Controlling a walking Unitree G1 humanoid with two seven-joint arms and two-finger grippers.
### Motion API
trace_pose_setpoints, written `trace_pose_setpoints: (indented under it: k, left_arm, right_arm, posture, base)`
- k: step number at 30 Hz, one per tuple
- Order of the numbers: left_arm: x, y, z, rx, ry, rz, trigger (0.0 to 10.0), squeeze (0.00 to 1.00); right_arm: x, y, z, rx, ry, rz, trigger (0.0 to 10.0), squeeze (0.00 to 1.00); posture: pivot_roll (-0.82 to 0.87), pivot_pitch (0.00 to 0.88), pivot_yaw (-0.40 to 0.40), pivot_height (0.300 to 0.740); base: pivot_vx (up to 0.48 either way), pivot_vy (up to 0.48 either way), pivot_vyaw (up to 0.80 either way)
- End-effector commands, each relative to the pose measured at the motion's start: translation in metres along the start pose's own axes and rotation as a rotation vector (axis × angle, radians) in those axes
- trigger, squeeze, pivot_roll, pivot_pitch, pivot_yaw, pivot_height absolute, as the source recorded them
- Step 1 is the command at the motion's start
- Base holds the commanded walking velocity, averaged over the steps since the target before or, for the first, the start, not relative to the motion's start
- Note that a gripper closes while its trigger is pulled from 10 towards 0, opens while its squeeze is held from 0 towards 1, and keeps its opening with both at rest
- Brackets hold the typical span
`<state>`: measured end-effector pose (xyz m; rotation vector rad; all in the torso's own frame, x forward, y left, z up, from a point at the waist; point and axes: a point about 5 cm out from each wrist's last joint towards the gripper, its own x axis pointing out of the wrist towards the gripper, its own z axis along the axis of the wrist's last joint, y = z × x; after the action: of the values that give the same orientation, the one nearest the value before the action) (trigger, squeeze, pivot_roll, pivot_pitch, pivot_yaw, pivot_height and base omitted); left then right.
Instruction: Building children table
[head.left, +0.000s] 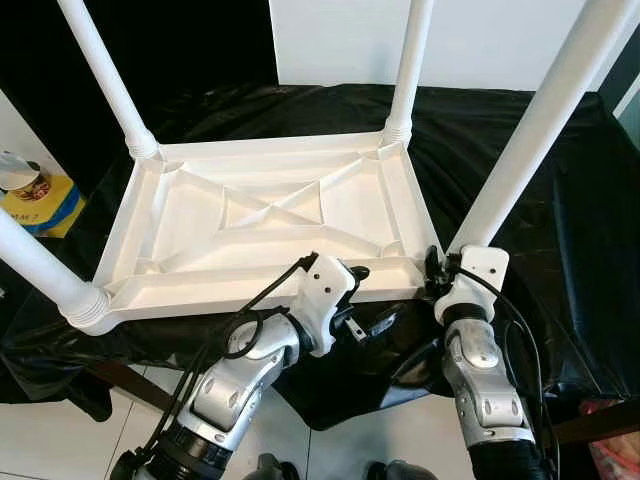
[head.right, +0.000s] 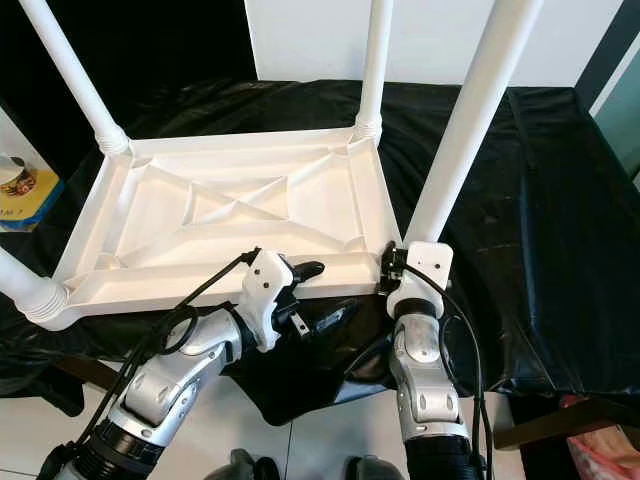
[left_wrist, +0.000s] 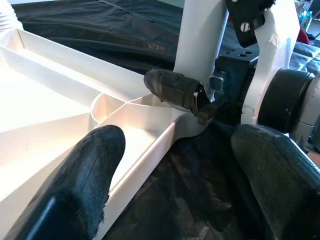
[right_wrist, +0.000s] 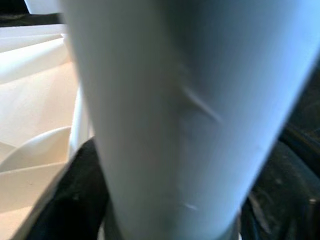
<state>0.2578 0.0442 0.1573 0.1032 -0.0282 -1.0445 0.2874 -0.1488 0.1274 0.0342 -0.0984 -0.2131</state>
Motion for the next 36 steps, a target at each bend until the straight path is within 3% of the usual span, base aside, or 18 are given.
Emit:
trace_pose_setpoints:
  k: [1, 15, 16, 17, 19, 24, 35, 36]
  left_arm:
    - [0.0, -0.003, -0.001, -0.001, 0.013, -0.047, 10.0, 0.0]
    - [-0.001, -0.003, -0.001, -0.001, 0.012, -0.039, 10.0, 0.0]
    - [-0.001, -0.002, 0.0, 0.002, 0.014, -0.039, 10.0, 0.0]
    - [-0.001, -0.001, 0.0, 0.004, 0.015, -0.039, 10.0, 0.0]
    - [-0.002, 0.0, 0.001, 0.007, 0.017, -0.038, 10.0, 0.0]
    - [-0.002, 0.001, 0.001, 0.008, 0.017, -0.036, 10.0, 0.0]
    - [-0.002, 0.0, 0.002, 0.008, 0.013, -0.032, 10.0, 0.0]
    - [-0.002, 0.0, 0.002, 0.009, 0.013, -0.031, 10.0, 0.0]
  right_arm:
    - [-0.003, -0.002, -0.007, -0.009, 0.033, -0.004, 10.0, 1.0]
    - [-0.004, -0.015, 0.003, -0.014, -0.034, 0.166, 10.0, 1.0]
    - [-0.004, -0.019, 0.005, -0.02, -0.041, 0.245, 10.0, 0.09]
    - [-0.002, -0.024, 0.007, -0.037, -0.049, 0.315, 10.0, 0.0]
    - [0.003, -0.031, 0.01, -0.066, -0.056, 0.417, 10.0, 0.0]
    - [0.011, -0.034, 0.013, -0.1, -0.044, 0.532, 10.0, 0.0]
    - [0.024, -0.033, 0.008, -0.158, -0.004, 0.664, 10.0, 0.0]
    - [0.026, -0.033, 0.006, -0.159, 0.002, 0.673, 4.7, 0.0]
  posture:
    - [-0.13, 0.12, 0.024, 0.74]
    - [-0.13, 0.123, 0.02, 0.74]
    - [-0.12, 0.123, 0.027, 0.74]
    - [-0.12, 0.123, 0.029, 0.74]
    - [-0.11, 0.122, 0.029, 0.74]
    - [-0.11, 0.12, 0.027, 0.74]
    - [-0.1, 0.119, 0.024, 0.74]
    - [-0.09, 0.12, 0.023, 0.74]
  base:
    - [0.0, 0.0, 0.0]
    - [0.0, 0.0, 0.0]
    - [0.0, 0.0, 0.0]
    - [0.0, 0.0, 0.0]
    - [0.0, 0.0, 0.0]
    - [0.0, 0.0, 0.0]
    - [0.0, 0.0, 0.0]
    - [0.0, 0.0, 0.0]
